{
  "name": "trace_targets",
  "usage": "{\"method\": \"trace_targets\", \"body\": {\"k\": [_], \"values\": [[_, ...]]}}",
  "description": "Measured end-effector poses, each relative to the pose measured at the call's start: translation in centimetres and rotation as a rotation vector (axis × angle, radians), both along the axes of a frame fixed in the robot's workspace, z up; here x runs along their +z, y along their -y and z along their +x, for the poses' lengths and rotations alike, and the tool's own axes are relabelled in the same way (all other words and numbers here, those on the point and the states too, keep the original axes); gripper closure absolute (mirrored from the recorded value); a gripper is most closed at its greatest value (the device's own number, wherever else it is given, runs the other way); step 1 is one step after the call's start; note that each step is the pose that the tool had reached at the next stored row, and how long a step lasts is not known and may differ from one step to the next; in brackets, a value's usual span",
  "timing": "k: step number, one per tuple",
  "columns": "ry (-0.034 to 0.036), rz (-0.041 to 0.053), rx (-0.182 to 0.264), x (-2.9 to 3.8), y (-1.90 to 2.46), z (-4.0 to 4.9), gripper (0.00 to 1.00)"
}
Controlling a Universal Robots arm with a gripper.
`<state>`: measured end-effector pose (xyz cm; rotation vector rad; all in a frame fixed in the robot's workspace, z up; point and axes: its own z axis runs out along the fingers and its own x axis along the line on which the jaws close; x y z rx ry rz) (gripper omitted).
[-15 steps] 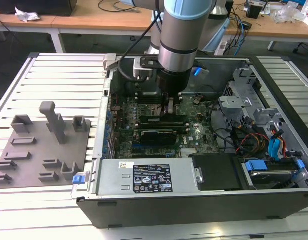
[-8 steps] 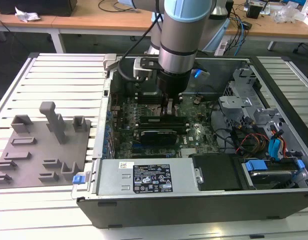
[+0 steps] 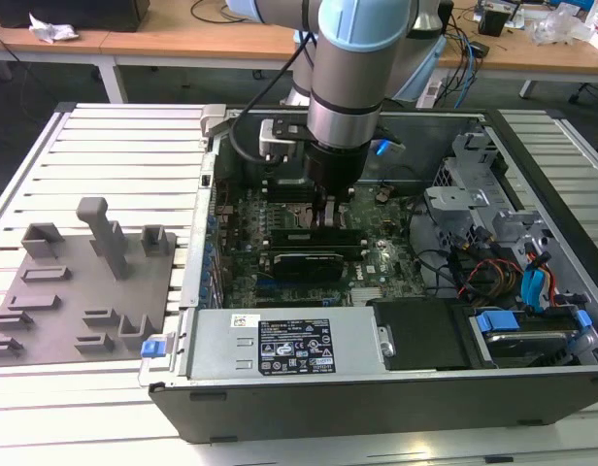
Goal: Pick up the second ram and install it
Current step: 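Insert the second ram into the second slot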
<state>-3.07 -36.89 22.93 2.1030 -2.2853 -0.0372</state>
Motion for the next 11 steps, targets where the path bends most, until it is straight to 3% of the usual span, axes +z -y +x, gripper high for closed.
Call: {"method": "trace_targets", "body": {"k": [11], "values": [[-0.0003,-0.0004,0.000,-0.35,0.00,0.14,0.86]]}}
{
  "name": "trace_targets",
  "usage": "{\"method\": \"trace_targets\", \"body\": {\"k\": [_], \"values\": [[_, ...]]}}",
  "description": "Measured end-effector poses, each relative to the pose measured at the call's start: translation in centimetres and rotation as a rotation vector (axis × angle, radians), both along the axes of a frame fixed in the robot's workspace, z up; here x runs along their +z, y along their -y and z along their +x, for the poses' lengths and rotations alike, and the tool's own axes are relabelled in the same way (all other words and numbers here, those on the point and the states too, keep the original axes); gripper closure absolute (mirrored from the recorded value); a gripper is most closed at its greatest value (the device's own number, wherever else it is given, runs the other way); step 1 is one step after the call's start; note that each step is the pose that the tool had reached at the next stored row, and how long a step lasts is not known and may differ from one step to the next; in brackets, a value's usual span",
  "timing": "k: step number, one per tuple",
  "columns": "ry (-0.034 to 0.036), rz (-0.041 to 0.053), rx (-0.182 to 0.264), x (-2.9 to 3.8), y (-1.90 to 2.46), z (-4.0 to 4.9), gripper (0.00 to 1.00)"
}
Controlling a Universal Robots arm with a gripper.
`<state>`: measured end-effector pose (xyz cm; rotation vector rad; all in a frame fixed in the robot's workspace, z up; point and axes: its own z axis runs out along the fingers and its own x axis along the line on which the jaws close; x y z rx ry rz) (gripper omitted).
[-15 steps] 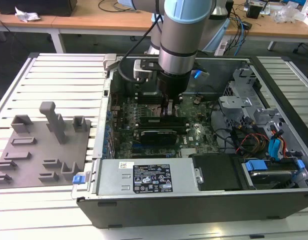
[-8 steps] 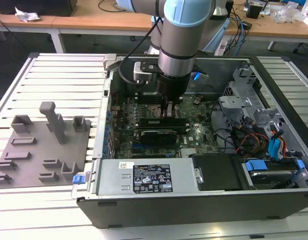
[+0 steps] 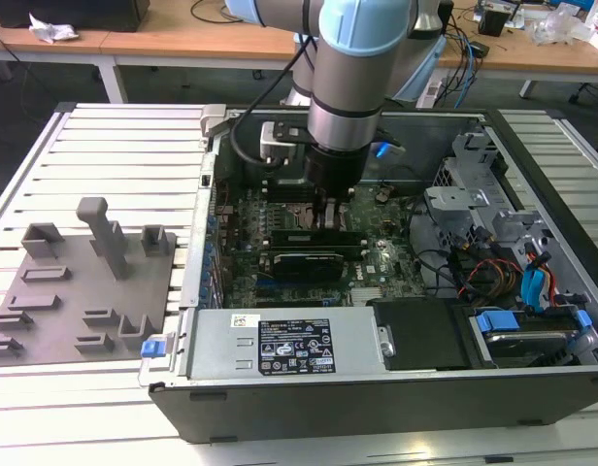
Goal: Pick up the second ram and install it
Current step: 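Insert the second ram into the second slot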
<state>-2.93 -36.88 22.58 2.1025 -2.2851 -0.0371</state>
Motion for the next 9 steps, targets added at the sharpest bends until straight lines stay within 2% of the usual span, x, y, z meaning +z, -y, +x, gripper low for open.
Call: {"method": "trace_targets", "body": {"k": [3,9], "values": [[0.0004,-0.0037,0.004,0.01,0.00,0.10,0.86],[0.0004,-0.0039,0.007,-0.29,0.01,0.10,0.86]]}}
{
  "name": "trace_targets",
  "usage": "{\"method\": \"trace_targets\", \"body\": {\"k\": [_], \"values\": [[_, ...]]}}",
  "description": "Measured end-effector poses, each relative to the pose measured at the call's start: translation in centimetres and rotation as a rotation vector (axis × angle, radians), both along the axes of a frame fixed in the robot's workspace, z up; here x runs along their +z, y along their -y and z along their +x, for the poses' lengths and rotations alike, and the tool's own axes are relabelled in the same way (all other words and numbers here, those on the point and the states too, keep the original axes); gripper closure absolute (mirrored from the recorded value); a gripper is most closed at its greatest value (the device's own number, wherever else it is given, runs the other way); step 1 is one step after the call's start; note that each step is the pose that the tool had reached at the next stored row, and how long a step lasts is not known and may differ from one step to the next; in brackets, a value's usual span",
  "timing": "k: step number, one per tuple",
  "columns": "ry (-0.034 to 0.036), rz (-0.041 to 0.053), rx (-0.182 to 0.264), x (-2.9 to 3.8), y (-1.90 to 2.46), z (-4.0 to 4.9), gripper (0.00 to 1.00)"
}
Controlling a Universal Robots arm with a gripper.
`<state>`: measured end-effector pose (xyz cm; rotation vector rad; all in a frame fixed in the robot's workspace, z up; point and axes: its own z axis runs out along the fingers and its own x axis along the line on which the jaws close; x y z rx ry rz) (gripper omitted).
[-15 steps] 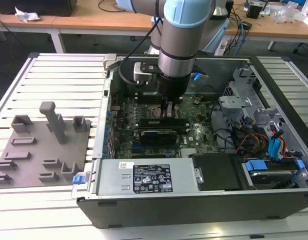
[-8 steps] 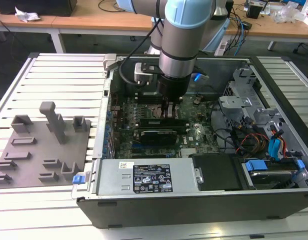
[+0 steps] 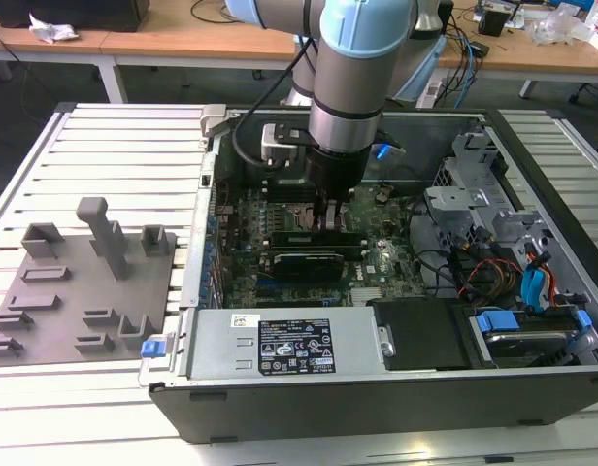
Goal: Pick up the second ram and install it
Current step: 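Insert the second ram into the second slot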
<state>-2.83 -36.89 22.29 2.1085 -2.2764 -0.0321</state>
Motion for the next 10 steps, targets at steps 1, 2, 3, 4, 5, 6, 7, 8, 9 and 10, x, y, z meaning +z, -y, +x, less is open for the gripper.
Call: {"method": "trace_targets", "body": {"k": [1,2,3,4,5,6,7,8,9,10], "values": [[-0.0001,-0.0001,0.000,-0.01,0.00,0.00,0.86],[-0.0001,-0.0001,0.000,-0.03,0.00,0.00,0.86],[0.0000,0.0002,0.000,-0.04,-0.01,0.00,0.86],[0.0008,0.0005,0.000,-0.06,-0.01,0.01,0.85],[0.0003,0.0007,0.000,-0.08,-0.02,0.02,0.85],[0.0002,-0.0004,0.000,0.19,-0.01,0.01,0.79],[0.0002,-0.0016,0.000,0.97,-0.02,0.01,0.79],[0.0002,-0.0023,0.000,1.86,-0.04,0.00,0.79],[0.0005,-0.0027,0.000,2.64,-0.19,-0.01,0.79],[0.0005,-0.0032,0.000,3.02,-0.30,-0.01,0.79]]}}
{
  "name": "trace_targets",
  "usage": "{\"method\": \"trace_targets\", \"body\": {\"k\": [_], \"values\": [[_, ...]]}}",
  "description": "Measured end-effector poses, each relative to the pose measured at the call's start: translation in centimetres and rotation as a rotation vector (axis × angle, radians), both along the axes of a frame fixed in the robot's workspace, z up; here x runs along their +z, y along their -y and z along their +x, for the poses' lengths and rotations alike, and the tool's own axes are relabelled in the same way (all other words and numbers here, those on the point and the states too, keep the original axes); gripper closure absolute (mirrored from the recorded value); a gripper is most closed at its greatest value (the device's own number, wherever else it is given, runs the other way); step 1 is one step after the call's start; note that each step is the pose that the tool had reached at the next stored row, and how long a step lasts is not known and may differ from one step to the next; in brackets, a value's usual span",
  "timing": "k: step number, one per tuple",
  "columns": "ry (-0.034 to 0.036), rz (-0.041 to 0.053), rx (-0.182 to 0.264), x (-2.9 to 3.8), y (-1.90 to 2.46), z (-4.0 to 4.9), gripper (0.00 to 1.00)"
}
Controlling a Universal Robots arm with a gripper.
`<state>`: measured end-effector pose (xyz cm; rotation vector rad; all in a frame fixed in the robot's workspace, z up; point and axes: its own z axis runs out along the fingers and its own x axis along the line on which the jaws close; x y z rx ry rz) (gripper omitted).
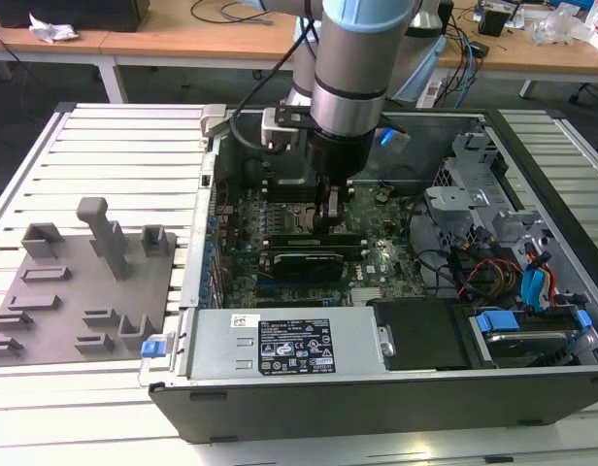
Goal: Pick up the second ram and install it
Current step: 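Insert the second ram into the second slot, then press down the second ram until it locks into place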
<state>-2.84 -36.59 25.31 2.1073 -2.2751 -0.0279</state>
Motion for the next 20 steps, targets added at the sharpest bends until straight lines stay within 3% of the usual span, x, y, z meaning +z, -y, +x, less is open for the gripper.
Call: {"method": "trace_targets", "body": {"k": [2,3,4,6,13,15,20], "values": [[0.0001,-0.0019,0.000,0.83,-0.23,0.00,0.80],[0.0002,-0.0025,0.000,1.25,-0.32,0.00,0.87],[0.0003,-0.0041,0.000,2.04,-0.46,0.00,0.89],[0.0004,-0.0045,0.000,2.48,-0.50,0.00,0.89],[0.0001,-0.0046,0.016,2.49,-0.50,0.10,0.89],[-0.0059,-0.0048,0.037,1.96,-0.50,1.34,0.89],[-0.0092,-0.0078,0.064,0.19,-0.50,4.27,0.89]]}}
